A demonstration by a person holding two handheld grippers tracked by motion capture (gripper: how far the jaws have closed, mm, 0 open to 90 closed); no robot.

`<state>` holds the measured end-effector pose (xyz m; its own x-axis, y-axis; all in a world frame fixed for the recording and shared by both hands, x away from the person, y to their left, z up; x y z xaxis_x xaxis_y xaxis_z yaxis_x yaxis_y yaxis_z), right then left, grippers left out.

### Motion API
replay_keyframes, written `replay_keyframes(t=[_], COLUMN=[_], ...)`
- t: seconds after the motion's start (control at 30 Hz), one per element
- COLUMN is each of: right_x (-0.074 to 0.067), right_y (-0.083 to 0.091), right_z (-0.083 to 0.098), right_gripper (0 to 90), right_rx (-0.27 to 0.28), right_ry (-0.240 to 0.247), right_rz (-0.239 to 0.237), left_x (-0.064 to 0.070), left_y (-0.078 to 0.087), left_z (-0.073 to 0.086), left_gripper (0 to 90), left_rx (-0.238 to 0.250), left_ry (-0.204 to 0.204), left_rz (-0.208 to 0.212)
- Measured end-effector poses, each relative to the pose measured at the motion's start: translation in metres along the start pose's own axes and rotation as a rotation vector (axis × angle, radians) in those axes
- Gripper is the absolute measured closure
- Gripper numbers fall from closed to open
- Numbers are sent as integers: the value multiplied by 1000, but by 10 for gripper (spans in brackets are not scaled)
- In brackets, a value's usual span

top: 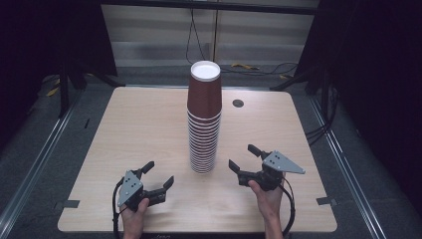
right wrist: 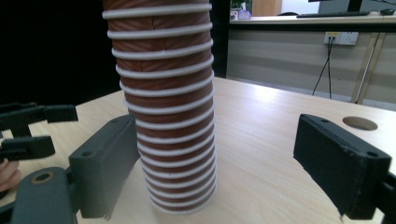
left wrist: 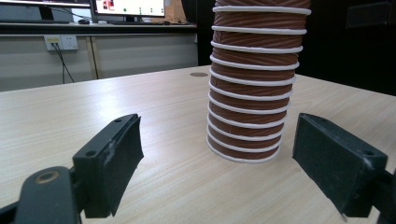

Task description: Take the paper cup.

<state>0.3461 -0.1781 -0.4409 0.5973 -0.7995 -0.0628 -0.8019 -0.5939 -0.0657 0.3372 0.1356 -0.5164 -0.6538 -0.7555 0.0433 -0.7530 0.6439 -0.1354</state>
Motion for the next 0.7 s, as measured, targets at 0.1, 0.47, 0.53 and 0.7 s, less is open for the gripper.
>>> replay_keyframes(t=[0.1,0.47,0.53,0.7], right_x=[0,-5,-6,-7], right_y=[-3,-16,-19,-27], right_z=[-9,-37,-42,-55], right_gripper=[134,136,135,134], right_rx=[2,-4,3,11], right_ry=[-1,14,13,14], right_rz=[-18,-76,-83,-114], left_x=[1,1,1,1], left_y=[0,2,2,2], left_z=[0,-1,-1,-1], left_gripper=[155,156,156,156], left_rx=[2,21,19,22], left_ry=[5,7,6,9], left_rz=[2,5,8,11])
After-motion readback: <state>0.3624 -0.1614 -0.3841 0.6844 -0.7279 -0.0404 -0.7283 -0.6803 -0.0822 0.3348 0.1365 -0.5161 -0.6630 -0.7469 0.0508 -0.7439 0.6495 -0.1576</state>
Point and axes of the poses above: each handheld gripper's, and its own axes: y roughly backward along the jaws, z roughly out of its underside, x roughly to its right, the point moved 5 cm from there along -y, roughly forward along the jaws, and after that the axes turned 14 degrees about x, right-handed, at the moved point
